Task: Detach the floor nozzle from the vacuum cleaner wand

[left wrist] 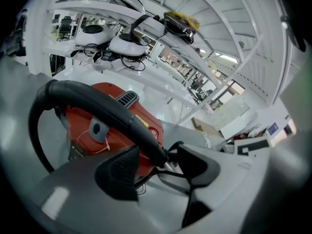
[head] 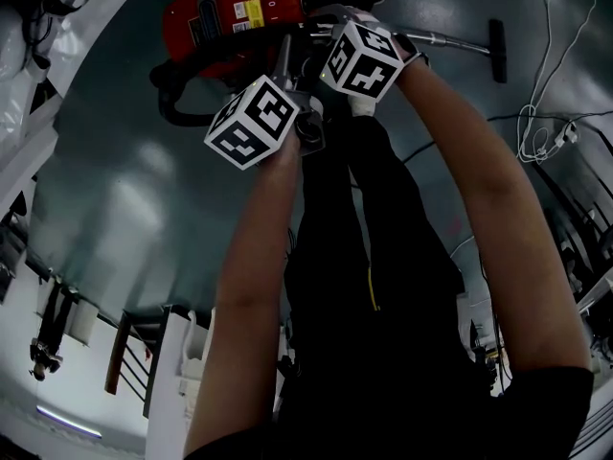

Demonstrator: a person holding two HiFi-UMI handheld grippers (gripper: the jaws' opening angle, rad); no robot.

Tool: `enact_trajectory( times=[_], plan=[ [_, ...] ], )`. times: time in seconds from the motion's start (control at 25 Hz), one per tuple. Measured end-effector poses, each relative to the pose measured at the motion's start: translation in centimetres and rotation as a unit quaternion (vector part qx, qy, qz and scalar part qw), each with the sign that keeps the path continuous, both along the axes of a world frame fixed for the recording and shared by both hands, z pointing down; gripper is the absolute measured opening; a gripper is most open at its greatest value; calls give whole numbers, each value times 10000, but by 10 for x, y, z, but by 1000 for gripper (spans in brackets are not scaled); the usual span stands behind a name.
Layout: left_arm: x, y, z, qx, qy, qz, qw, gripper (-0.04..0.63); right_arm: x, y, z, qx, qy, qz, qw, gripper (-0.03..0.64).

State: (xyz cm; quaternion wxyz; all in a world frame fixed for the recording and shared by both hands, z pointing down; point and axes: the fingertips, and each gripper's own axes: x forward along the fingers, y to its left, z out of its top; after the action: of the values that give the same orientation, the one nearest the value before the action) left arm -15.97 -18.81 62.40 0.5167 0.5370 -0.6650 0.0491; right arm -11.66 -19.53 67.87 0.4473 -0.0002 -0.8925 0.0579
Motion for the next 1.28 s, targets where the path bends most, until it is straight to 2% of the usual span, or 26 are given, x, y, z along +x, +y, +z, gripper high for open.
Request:
enact_trajectory(
  times=[0.16, 0.4, 0.68, 0.84, 1.04, 1.16, 1.28],
  plan=[
    [-9, 5, 6, -92, 101, -90, 9999, 249, -3, -1, 9, 96, 132, -234, 9996, 186],
    [-20, -2, 10, 30, 432, -339, 9985, 250, -5, 0, 16, 88, 231, -529, 9983, 175],
    [-33, -9, 22, -266, 565, -900, 9940, 245, -5, 1, 20, 243, 324, -819, 9958, 172],
    [-38, -14, 29, -412, 455, -984, 9932, 233, -5, 1, 21, 277, 330, -841, 9955, 169],
    [-40, -15, 35, -522, 744, -1278, 9876, 227, -2, 8, 18, 289, 382, -935, 9945, 169],
    [-39, -13, 39, -610, 784, -1234, 9874, 229, 0, 12, 16, 295, 360, -962, 9943, 169],
    [-38, -14, 39, -527, 797, -1093, 9894, 233, 0, 13, 15, 288, 370, -970, 9942, 167]
  ],
)
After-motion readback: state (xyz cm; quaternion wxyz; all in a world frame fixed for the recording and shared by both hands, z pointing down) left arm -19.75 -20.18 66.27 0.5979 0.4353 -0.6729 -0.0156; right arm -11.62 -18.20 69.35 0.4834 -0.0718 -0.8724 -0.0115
